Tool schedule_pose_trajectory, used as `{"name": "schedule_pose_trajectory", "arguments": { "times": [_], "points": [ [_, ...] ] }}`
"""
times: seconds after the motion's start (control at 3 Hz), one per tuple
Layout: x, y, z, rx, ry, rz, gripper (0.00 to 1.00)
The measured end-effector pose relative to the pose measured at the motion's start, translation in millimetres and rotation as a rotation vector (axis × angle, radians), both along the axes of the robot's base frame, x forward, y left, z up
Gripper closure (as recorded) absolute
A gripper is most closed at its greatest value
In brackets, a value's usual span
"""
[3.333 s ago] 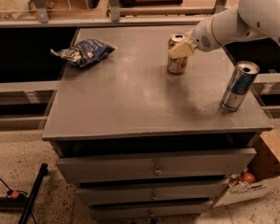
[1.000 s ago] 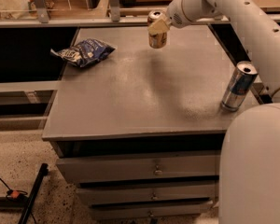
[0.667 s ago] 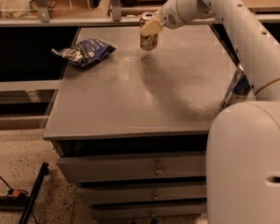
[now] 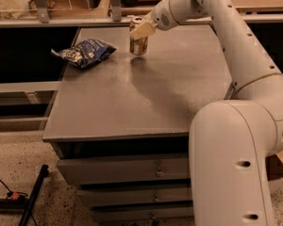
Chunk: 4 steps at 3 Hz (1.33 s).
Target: Move orange can near blue chip bag
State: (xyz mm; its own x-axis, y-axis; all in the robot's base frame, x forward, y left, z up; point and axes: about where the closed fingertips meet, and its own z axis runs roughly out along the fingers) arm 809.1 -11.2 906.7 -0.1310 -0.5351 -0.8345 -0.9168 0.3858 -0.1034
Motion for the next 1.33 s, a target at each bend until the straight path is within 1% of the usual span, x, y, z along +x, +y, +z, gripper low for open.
{"name": "schedule_pose_trajectory", "arguments": {
  "times": [0.33,0.67,1.0,1.33],
  "points": [
    [-3,7,2,-0.011,0.007,0.028,1.0],
    [-5,10,8,-0.045,0.002,0.036,1.0],
    [-9,20,9,-0.051,0.015,0.048,1.0],
    [-13,28,3,-0.08,0.034,0.044,1.0]
  ]
}}
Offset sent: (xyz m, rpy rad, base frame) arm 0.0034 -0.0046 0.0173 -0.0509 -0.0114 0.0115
